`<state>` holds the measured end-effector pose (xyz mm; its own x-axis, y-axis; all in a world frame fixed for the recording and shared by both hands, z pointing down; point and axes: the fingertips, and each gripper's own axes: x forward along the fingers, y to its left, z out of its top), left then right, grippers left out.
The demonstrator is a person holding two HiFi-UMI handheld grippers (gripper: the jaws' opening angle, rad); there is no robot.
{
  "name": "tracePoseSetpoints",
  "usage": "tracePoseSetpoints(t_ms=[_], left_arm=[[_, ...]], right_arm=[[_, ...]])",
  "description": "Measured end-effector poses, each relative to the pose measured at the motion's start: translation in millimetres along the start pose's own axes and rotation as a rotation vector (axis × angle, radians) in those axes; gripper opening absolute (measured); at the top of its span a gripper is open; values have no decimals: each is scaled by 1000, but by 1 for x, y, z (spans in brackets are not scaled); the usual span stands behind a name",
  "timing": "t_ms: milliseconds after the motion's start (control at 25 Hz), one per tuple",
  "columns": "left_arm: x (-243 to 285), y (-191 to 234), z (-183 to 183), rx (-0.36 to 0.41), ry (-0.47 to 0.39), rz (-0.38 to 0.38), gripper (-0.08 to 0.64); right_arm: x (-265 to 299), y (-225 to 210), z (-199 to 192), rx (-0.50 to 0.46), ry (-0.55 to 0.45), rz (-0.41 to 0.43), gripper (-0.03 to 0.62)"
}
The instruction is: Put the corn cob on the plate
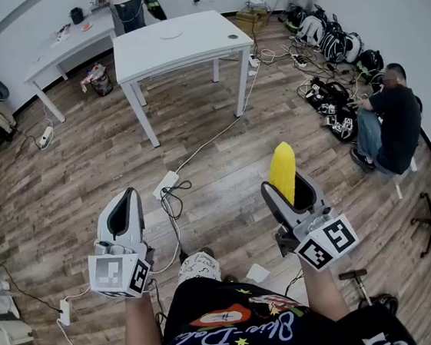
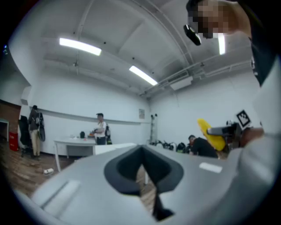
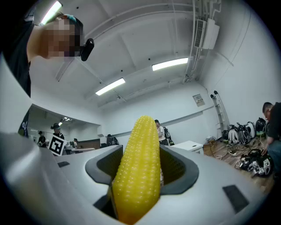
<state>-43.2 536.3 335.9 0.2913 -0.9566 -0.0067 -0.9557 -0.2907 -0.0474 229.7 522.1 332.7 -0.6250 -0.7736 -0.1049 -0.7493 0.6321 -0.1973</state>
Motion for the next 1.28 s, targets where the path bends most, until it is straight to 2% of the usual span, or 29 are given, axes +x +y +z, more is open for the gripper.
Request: tracePoseSetpoints(t_ms=[280, 440, 720, 1040, 1280], left_arm=[[108, 33, -15, -7, -22, -37, -2], [189, 76, -10, -4, -45, -57, -2], [312, 149, -8, 3, -65, -96, -2], [438, 199, -37, -29, -7, -73, -2], [560, 229, -32, -20, -14, -17, -2]], right_arm=[[90, -66, 1, -16, 2, -23, 268], [173, -97, 15, -55, -14, -3, 268], [313, -145, 20, -19, -28, 2, 268], [432, -236, -3, 42, 39, -7, 268], [546, -325, 6, 56, 50, 78, 268]])
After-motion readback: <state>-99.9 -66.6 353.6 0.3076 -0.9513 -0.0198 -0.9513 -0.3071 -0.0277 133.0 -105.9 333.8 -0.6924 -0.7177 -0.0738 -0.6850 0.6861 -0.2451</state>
